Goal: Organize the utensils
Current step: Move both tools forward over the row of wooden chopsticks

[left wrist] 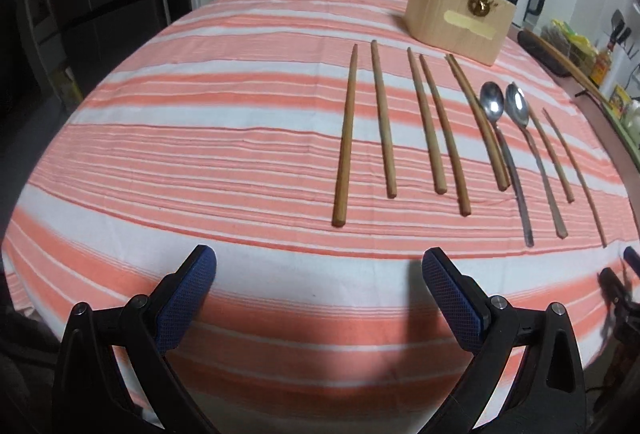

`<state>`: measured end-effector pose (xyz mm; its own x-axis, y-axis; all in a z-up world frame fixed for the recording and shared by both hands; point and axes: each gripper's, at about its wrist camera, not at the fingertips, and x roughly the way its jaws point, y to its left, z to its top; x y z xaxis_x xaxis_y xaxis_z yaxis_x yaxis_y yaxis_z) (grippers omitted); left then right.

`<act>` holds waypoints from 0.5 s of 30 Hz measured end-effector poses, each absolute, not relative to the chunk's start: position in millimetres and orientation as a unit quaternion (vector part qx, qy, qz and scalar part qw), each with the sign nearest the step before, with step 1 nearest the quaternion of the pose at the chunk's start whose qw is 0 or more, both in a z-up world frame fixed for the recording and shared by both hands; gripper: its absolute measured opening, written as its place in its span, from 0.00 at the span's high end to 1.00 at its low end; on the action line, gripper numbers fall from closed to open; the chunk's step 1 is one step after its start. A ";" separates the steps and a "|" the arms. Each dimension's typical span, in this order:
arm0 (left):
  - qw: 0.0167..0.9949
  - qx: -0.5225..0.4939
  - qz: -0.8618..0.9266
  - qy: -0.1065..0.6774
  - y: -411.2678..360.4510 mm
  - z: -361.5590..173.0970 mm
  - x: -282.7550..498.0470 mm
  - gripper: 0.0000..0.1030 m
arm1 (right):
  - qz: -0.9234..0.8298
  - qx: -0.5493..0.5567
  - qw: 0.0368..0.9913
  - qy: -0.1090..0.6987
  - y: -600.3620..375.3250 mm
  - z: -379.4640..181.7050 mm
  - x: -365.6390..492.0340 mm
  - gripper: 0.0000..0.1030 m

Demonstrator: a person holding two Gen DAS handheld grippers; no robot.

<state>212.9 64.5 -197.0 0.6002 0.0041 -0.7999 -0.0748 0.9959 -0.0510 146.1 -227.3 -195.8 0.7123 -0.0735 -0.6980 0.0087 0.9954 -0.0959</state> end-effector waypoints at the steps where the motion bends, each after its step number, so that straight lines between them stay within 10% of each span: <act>1: 0.893 -0.027 0.026 0.449 61.4 -198.7 214.5 0.00 | -0.021 -0.040 0.922 0.383 -227.8 -198.0 148.0 0.01; 15: 0.892 -0.014 0.016 0.452 61.1 -198.3 218.6 0.00 | -0.005 -0.009 0.924 0.383 -237.3 -203.4 155.5 0.00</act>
